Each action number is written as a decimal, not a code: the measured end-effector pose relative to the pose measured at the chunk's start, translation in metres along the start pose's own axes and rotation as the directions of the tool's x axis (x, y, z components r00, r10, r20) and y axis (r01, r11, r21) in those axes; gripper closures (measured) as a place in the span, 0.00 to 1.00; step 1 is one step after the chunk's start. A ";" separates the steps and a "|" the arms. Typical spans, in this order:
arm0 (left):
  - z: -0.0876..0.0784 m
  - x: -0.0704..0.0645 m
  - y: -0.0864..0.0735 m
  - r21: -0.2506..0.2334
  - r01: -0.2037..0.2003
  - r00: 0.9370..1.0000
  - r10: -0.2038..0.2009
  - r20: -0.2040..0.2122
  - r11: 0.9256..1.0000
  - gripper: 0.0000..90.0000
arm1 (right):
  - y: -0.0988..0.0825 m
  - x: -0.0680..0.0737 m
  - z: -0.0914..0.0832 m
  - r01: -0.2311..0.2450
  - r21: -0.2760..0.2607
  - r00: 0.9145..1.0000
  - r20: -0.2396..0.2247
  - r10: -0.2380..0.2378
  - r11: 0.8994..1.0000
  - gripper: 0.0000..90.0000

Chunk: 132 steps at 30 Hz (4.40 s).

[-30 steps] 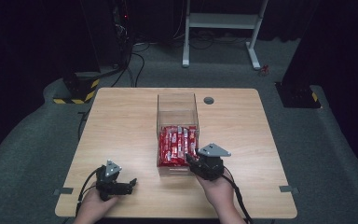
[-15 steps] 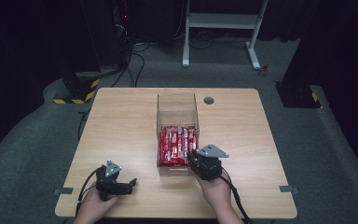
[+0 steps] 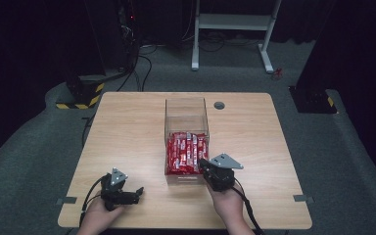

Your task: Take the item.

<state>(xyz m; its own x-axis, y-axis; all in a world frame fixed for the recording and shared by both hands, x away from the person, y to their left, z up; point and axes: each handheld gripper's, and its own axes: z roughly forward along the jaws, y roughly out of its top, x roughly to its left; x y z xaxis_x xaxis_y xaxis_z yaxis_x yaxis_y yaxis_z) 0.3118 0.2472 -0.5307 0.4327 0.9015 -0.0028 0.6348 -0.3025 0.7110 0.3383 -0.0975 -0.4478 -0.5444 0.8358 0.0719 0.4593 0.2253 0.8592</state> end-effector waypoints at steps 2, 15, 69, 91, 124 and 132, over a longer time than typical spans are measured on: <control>0.000 0.000 0.000 0.000 0.000 1.000 0.000 0.000 1.000 0.01 | -0.001 0.000 -0.003 0.002 -0.007 1.000 -0.003 -0.002 1.000 0.97; 0.000 0.000 0.000 0.000 -0.002 1.000 0.002 0.000 1.000 0.01 | -0.007 -0.005 -0.019 -0.006 -0.052 1.000 -0.018 0.005 0.999 0.98; 0.000 0.000 0.000 -0.001 -0.002 1.000 0.002 0.001 1.000 0.01 | -0.008 -0.016 -0.043 -0.027 -0.120 0.999 -0.021 0.025 0.992 0.99; 0.000 0.000 0.000 -0.002 -0.002 1.000 0.002 0.001 1.000 0.01 | -0.007 -0.041 -0.050 -0.053 -0.149 0.998 0.028 0.058 0.987 0.99; 0.000 0.000 0.000 -0.002 -0.002 1.000 0.002 0.000 1.000 0.01 | -0.020 -0.086 -0.031 -0.064 -0.103 0.991 0.114 0.076 0.993 0.99; 0.000 0.000 0.000 -0.002 -0.002 1.000 0.002 0.000 1.000 0.01 | -0.027 -0.095 -0.020 -0.075 -0.072 0.988 0.127 0.084 0.995 0.99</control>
<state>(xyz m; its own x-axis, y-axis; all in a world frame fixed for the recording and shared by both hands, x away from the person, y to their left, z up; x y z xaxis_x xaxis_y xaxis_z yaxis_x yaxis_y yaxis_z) 0.3112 0.2472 -0.5308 0.4342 0.9008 -0.0014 0.6324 -0.3037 0.7126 0.3631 -0.1929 -0.4675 -0.4105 0.9085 0.0787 0.4470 0.1253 0.8857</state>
